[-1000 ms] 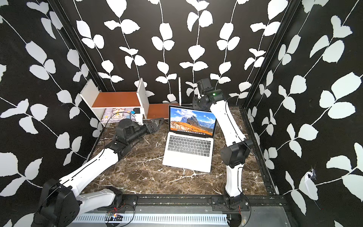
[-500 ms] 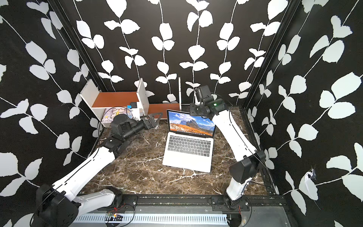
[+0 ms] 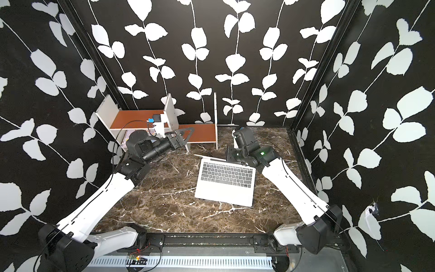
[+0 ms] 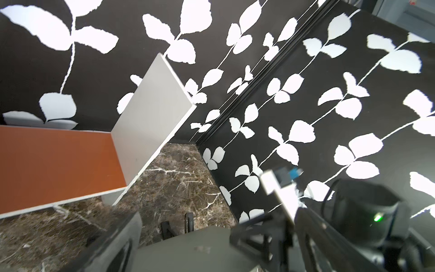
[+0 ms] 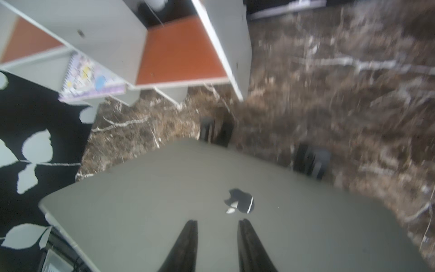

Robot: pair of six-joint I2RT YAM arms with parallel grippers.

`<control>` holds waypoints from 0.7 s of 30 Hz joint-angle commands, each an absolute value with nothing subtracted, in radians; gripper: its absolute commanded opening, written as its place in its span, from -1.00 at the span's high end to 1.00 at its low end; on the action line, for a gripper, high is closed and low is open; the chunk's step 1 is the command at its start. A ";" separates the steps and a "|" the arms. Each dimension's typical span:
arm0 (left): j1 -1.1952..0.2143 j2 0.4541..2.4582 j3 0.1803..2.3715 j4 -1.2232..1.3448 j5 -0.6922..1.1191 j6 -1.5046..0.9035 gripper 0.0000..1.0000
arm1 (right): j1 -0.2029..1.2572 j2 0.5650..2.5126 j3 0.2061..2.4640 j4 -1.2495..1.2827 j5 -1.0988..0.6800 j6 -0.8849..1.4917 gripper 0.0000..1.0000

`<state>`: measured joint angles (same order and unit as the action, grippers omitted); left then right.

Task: Close the laptop lid and set it aside
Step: Close the lid of the laptop.

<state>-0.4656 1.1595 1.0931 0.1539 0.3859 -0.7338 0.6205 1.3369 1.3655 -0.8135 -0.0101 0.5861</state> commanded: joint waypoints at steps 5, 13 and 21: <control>-0.480 1.166 1.123 0.150 0.406 -0.739 -0.97 | 0.687 1.255 1.187 -0.701 -0.049 0.719 0.38; -0.484 1.166 1.130 0.166 0.406 -0.763 -0.97 | 0.702 1.197 1.094 -0.563 -0.067 0.776 0.37; -0.514 1.178 1.165 0.169 0.422 -0.773 -0.97 | 0.661 1.076 1.031 -0.425 -0.048 0.786 0.28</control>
<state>-0.4992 1.1828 1.1206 0.1474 0.4019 -0.7700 0.6792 1.1278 1.0660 -0.5259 -0.0479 0.7650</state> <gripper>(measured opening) 0.986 0.357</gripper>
